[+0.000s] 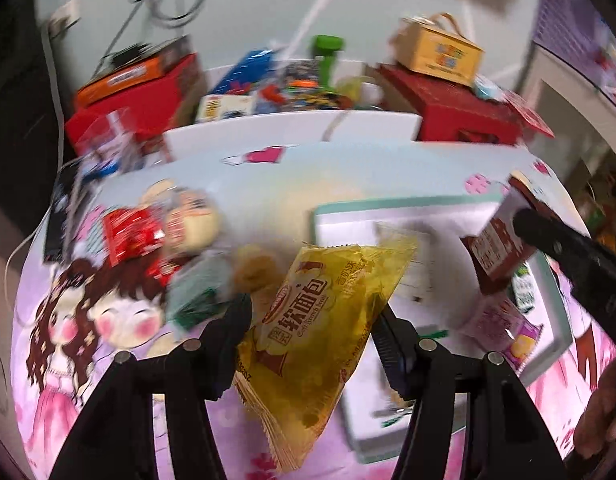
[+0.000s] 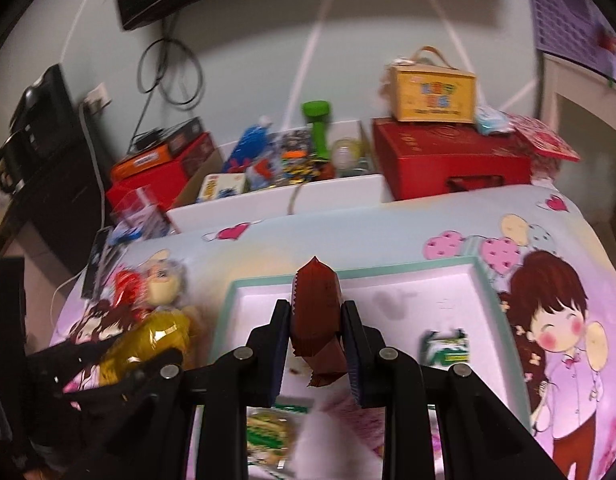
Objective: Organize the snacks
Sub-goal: 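Carry the yellow bag with the left tool while the right tool carries the brown packet to the tray, then open the left tool over the tray while the right tool releases the brown packet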
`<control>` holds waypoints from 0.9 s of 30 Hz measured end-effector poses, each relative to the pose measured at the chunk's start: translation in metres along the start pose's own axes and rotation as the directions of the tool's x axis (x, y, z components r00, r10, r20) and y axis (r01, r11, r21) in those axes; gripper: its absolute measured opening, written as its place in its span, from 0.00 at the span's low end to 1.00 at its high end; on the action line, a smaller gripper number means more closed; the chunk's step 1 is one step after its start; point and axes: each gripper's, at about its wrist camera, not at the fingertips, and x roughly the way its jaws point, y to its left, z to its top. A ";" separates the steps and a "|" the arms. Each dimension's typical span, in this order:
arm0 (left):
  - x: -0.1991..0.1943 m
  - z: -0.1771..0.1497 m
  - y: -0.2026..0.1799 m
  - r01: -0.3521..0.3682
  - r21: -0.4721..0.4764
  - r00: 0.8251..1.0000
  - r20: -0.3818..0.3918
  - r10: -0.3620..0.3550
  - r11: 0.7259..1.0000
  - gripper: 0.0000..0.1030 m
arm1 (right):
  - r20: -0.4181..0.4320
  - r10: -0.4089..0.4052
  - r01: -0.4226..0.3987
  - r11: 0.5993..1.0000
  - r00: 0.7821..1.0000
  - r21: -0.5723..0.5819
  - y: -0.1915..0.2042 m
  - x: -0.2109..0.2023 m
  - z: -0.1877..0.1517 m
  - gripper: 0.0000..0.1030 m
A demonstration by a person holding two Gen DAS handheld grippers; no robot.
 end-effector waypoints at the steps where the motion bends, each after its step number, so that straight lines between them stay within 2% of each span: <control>1: 0.002 0.000 -0.007 0.003 0.018 1.000 -0.001 -0.003 1.000 0.59 | 0.002 -0.007 0.007 1.000 1.000 0.010 -0.005 -0.001 0.000 0.27; 5: 0.011 0.001 -0.032 0.009 0.074 1.000 -0.007 -0.009 0.997 0.59 | 0.008 -0.048 0.048 0.998 0.999 0.045 -0.027 -0.001 0.001 0.27; 12: 0.024 0.006 -0.050 0.033 0.085 0.999 -0.007 -0.032 0.996 0.59 | -0.006 -0.078 0.078 0.989 0.997 0.129 -0.063 0.005 -0.001 0.27; 21: 0.036 0.003 -0.071 0.040 0.117 0.999 -0.034 -0.037 0.992 0.60 | -0.027 -0.085 0.088 0.987 0.996 0.135 -0.069 0.014 -0.004 0.27; 24: 0.037 0.002 -0.075 0.026 0.139 0.999 -0.040 -0.021 0.990 0.63 | -0.036 -0.093 0.097 0.987 0.995 0.125 -0.068 0.016 -0.005 0.27; 26: 0.037 0.002 -0.076 0.011 0.149 0.999 -0.039 -0.006 0.989 0.72 | -0.033 -0.083 0.087 0.987 0.996 0.138 -0.069 0.015 -0.005 0.27; 27: 0.036 0.002 -0.076 0.010 0.150 0.999 -0.040 -0.004 0.989 0.72 | -0.032 -0.075 0.078 0.987 0.997 0.141 -0.070 0.014 -0.005 0.27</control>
